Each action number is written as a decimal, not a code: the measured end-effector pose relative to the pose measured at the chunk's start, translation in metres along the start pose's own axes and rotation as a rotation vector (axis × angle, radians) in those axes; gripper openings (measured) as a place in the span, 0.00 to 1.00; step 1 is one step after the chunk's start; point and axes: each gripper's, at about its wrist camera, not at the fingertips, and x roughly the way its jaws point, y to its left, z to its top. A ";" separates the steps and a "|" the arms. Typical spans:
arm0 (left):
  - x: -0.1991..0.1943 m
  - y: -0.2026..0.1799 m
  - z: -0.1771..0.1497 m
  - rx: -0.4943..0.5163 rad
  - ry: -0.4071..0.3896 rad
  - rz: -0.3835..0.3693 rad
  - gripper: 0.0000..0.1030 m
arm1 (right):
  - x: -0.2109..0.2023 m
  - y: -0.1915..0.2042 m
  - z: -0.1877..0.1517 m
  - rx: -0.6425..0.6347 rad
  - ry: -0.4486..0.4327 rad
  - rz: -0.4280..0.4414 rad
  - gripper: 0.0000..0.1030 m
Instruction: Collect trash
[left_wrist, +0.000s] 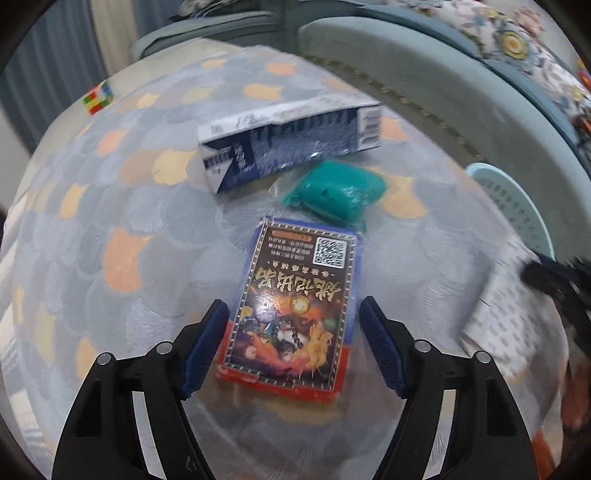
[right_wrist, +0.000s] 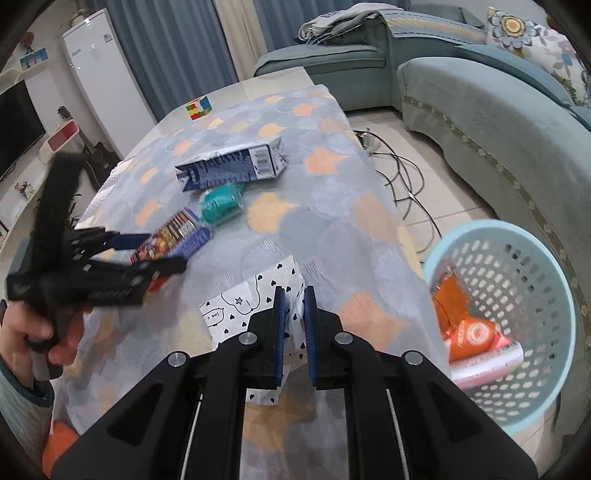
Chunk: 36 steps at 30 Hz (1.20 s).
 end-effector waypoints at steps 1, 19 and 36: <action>-0.001 -0.001 -0.001 -0.003 -0.014 0.008 0.64 | -0.002 -0.003 -0.007 0.007 0.011 0.007 0.08; -0.108 -0.024 -0.045 -0.232 -0.179 -0.044 0.59 | -0.044 -0.007 -0.043 0.058 0.011 0.024 0.33; -0.115 -0.039 -0.078 -0.271 -0.314 -0.062 0.59 | -0.046 0.061 -0.083 -0.306 -0.025 -0.004 0.66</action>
